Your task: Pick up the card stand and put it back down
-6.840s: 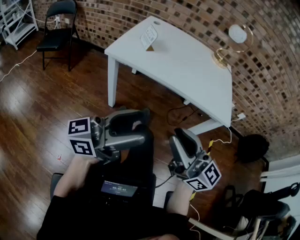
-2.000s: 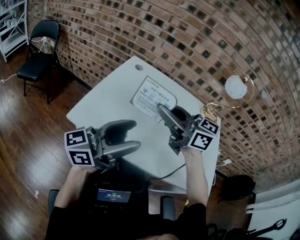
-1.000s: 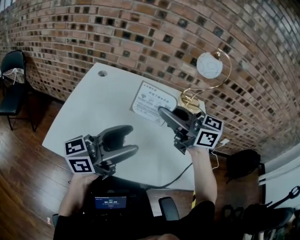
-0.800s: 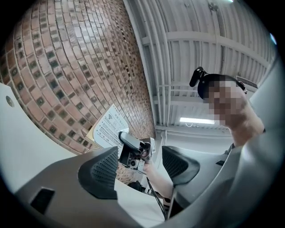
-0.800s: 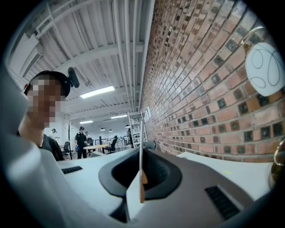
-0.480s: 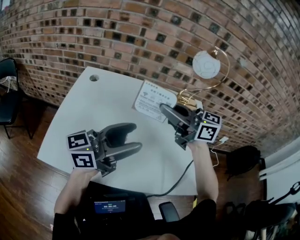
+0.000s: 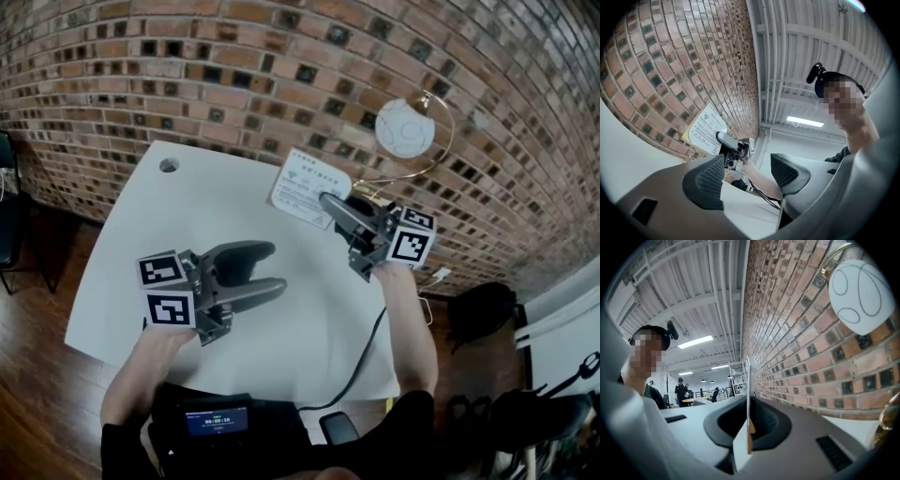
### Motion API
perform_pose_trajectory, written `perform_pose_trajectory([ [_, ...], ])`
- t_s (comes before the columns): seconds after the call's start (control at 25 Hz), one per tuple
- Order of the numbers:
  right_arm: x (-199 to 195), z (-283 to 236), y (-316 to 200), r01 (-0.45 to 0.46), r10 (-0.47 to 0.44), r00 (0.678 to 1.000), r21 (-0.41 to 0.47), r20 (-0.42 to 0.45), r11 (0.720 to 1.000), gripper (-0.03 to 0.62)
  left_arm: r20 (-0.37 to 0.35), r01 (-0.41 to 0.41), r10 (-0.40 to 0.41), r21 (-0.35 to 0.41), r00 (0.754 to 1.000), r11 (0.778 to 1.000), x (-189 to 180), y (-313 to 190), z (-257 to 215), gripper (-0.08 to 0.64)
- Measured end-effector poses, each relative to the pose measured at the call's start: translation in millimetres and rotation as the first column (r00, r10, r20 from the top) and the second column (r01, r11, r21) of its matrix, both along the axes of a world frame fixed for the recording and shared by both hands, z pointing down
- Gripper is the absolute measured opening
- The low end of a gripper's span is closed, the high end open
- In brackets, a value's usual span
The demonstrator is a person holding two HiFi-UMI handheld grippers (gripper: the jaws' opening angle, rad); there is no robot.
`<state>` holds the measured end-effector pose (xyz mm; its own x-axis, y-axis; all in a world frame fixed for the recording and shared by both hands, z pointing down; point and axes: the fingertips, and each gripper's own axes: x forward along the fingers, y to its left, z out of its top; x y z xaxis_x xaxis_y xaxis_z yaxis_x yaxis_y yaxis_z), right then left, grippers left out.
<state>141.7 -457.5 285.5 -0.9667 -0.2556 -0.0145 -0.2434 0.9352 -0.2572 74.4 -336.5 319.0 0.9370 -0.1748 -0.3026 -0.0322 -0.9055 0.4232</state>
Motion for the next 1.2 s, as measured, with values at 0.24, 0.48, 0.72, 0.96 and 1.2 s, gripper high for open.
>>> perform_pose_trajectory([
  [0.24, -1, 9, -30, 0.008, -0.006, 0.999, 0.042, -0.036, 0.999, 0.028, -0.011, -0.011, 0.011, -0.022, 1.000, 1.000, 5, -25, 6, 0.301],
  [0.48, -5, 32, -68, 0.014, -0.012, 0.999, 0.047, -0.046, 0.999, 0.028, -0.011, -0.008, 0.007, -0.059, 1.000, 0.998, 6, -49, 16, 0.301],
  [0.72, -2, 64, -110, 0.001, -0.002, 1.000, -0.017, -0.030, 1.000, 0.028, -0.073, -0.002, -0.007, -0.119, 0.997, 0.993, 5, -67, 33, 0.301],
  [0.96, 3, 95, -152, -0.006, 0.004, 0.999, -0.047, -0.047, 0.999, 0.028, -0.084, -0.033, 0.019, -0.164, 0.996, 0.986, 9, -71, 48, 0.301],
  [1.2, -7, 108, -183, 0.014, -0.017, 0.999, -0.045, -0.051, 0.999, 0.028, -0.081, -0.029, 0.015, -0.182, 0.997, 0.983, 9, -73, 51, 0.301],
])
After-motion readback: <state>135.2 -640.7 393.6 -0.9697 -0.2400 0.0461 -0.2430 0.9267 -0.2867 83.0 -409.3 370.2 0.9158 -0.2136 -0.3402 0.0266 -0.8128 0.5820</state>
